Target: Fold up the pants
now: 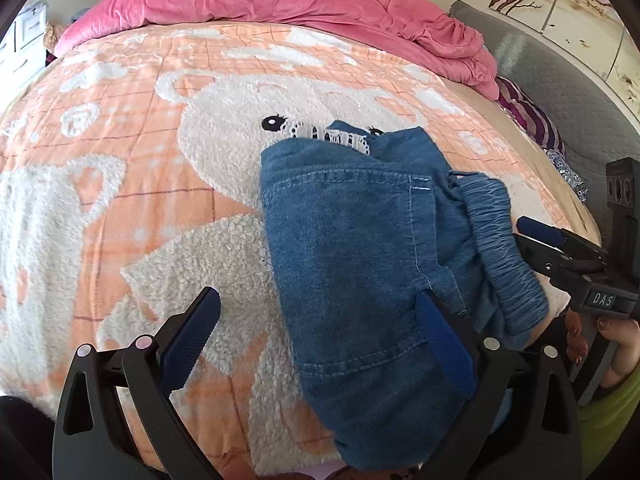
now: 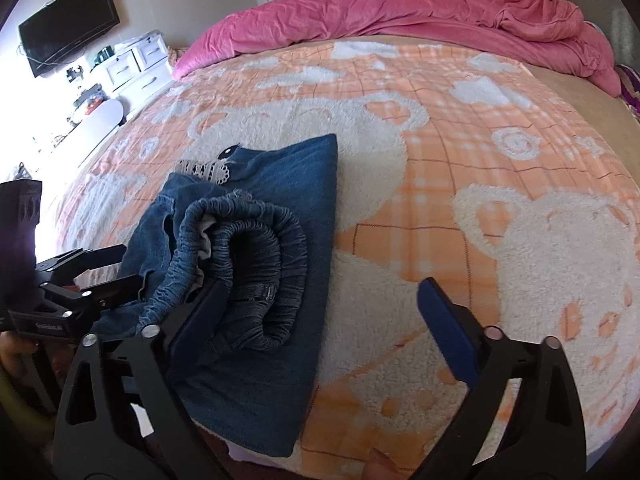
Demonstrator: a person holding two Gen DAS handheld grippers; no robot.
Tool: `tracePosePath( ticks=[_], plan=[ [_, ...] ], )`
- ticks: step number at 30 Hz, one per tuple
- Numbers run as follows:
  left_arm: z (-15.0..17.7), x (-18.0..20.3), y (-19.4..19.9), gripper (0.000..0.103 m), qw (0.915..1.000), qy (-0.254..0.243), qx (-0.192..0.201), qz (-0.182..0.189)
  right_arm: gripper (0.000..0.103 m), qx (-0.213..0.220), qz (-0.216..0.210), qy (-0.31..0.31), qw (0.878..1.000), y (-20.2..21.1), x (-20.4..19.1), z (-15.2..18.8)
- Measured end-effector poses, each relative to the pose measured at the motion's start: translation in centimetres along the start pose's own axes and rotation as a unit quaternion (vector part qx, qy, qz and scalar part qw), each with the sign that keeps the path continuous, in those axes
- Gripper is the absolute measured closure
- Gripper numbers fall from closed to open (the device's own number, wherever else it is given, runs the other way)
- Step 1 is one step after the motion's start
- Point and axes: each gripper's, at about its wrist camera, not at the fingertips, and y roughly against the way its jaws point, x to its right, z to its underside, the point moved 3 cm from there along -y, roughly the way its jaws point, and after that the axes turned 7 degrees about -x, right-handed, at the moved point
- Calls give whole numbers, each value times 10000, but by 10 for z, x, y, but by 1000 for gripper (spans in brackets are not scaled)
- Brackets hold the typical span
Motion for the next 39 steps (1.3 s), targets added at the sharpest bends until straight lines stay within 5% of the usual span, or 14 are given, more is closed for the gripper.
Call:
tracePosePath(
  ticks=[5, 14, 16, 17, 25, 39],
  plan=[
    [-2, 2, -6, 5, 10000, -20, 78, 29, 28, -177, -551, -341, 9977, -18, 6, 1],
    [-5, 0, -12, 6, 9984, 419, 93, 357, 65, -259, -1453, -720, 9864, -32, 6, 2],
    [-5, 1, -12, 9, 9976, 575, 77, 382, 77, -183, -1384, -682, 9879, -28, 2, 2],
    [-4, 3, -11, 28, 9973, 596, 72, 429, 78, -130, -1277, -620, 9898, -25, -2, 2],
    [-2, 22, 3, 75, 9983, 427, 258, 300, 90, 166, -718, -241, 9970, -9, -21, 2],
    [-42, 35, 35, 77, 9971, 30, 728, 198, 93, 616, -314, 299, 9972, 21, -47, -41]
  ],
)
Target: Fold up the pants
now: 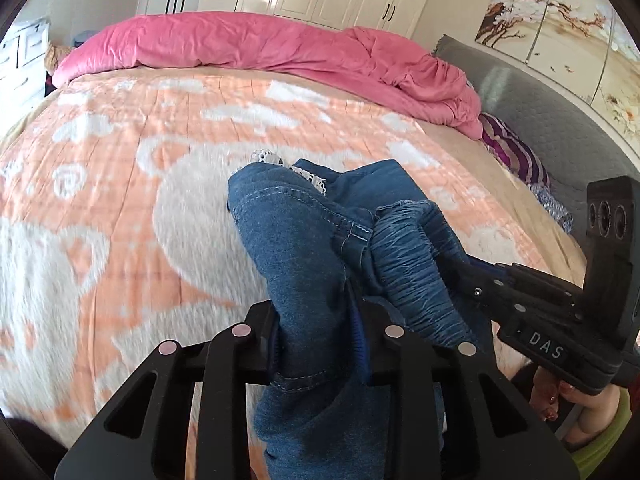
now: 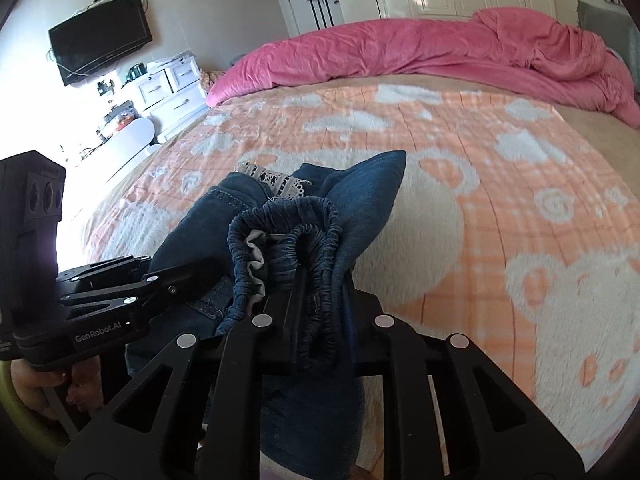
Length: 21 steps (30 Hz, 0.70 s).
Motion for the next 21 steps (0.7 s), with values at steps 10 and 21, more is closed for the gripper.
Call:
tracePosePath(
  ticks=[10, 21],
  plan=[
    [-56, -16, -16, 77, 9999, 43, 87, -94, 93, 26, 93, 106, 9999, -26, 4, -52],
    [-90, -27, -55, 77, 9992, -170, 149, -342, 93, -92, 223, 75, 9997, -63, 18, -81]
  ],
)
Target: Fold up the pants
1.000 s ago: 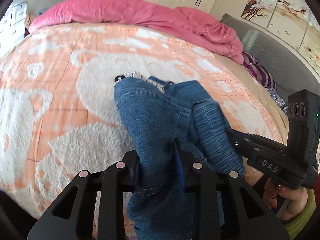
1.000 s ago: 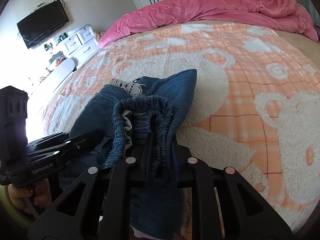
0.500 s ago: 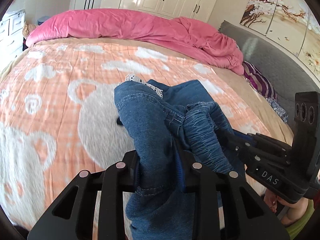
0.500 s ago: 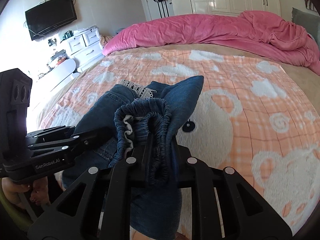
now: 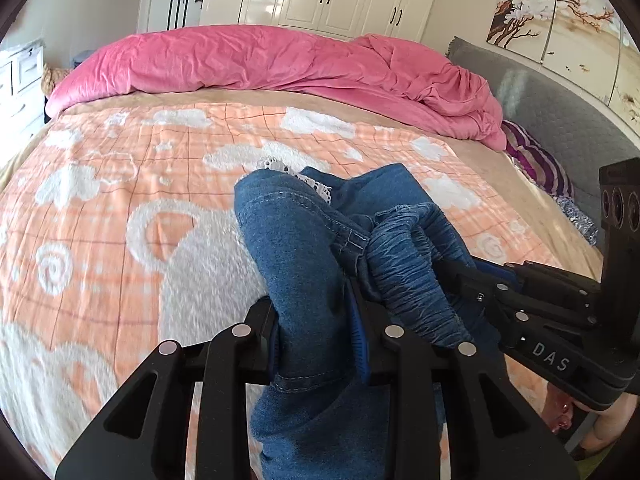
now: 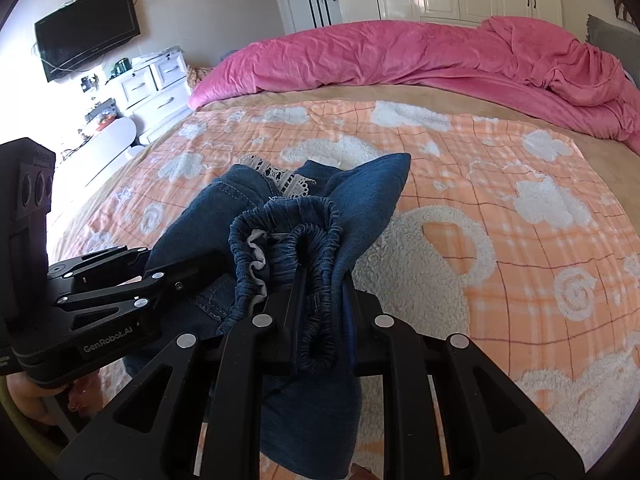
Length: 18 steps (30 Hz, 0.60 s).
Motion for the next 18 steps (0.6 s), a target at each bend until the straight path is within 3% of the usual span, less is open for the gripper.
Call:
tracePosePath(
  ticks=[11, 18],
  plan=[
    [7, -15, -29, 76, 9996, 116, -225, -86, 92, -395, 54, -276, 9988, -38, 20, 8],
    [13, -23, -37, 69, 9991, 190, -320, -222, 82, -588, 197, -551, 9966, -49, 37, 15]
  ],
)
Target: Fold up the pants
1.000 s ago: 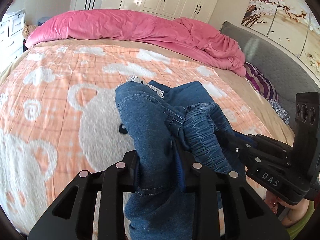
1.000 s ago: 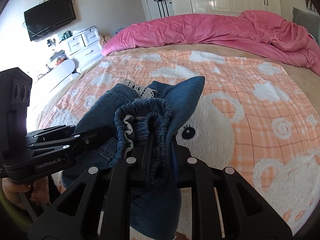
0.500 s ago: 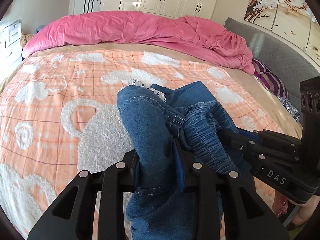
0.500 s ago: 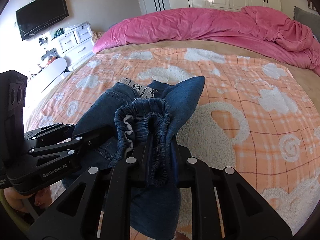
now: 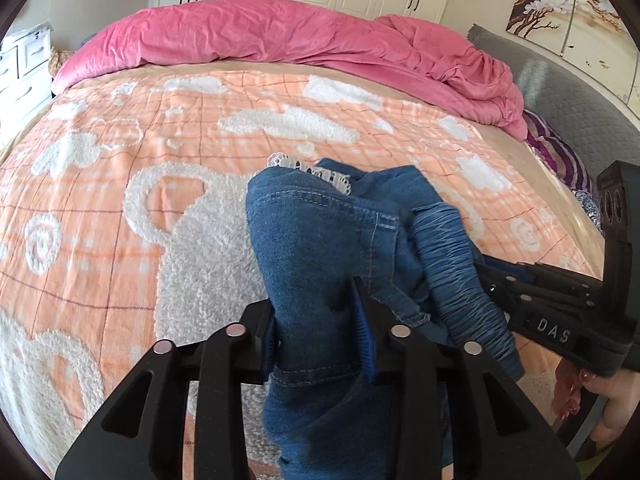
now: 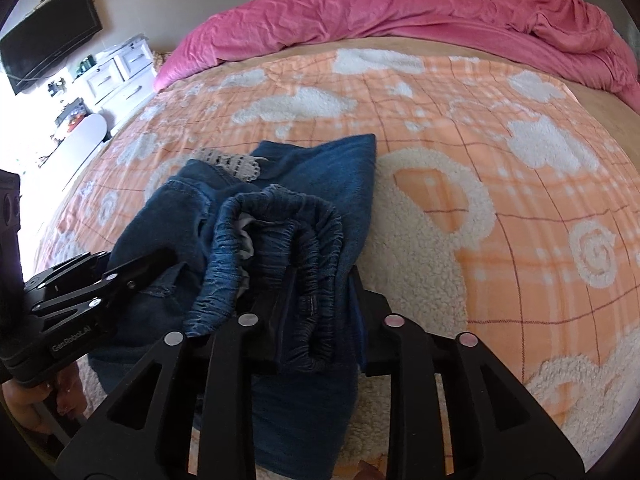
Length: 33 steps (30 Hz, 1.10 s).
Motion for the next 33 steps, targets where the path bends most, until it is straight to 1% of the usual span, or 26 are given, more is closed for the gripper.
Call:
tracePosePath(
  ticks=[2, 4, 6, 8, 9, 11, 13, 18, 24, 28, 31, 32, 33],
  plan=[
    [1, -3, -1, 62, 10000, 49, -11, -19, 76, -48, 91, -64, 9999, -3, 6, 2],
    [3, -5, -1, 57, 9999, 105, -15, -38, 64, -66, 163, -119, 9998, -4, 10, 4],
    [5, -6, -1, 52, 9999, 119, -28, -59, 59, -69, 226, -179, 9996, -5, 14, 6],
    [7, -7, 0, 48, 9999, 117, -39, -84, 56, -67, 249, -201, 9995, -5, 17, 8],
    [8, -8, 0, 47, 9999, 124, -36, -89, 53, -57, 277, -216, 9994, -5, 19, 8],
    [11, -9, 2, 42, 9998, 157, -22, -109, 52, -42, 289, -265, 9992, -4, 21, 10],
    [14, -10, 4, 39, 9998, 179, -11, -128, 51, -15, 284, -313, 9991, -2, 22, 13],
    [23, -10, 14, 35, 9997, 209, 51, -153, 49, 99, 391, -290, 9988, 4, 19, 20],
    [30, -8, 25, 30, 9995, 212, 142, -180, 47, 188, 399, -317, 9985, 16, 18, 28],
    [36, -7, 34, 30, 9995, 227, 195, -129, 40, 241, 350, -356, 9985, 26, 17, 35],
    [42, -4, 41, 30, 9994, 213, 228, -117, 39, 274, 339, -312, 9986, 32, 13, 42],
    [44, -4, 44, 28, 9994, 210, 247, -103, 38, 313, 339, -281, 9985, 35, 10, 45],
    [46, -4, 46, 24, 9994, 213, 260, -95, 36, 346, 342, -262, 9985, 38, 8, 48]
  ],
)
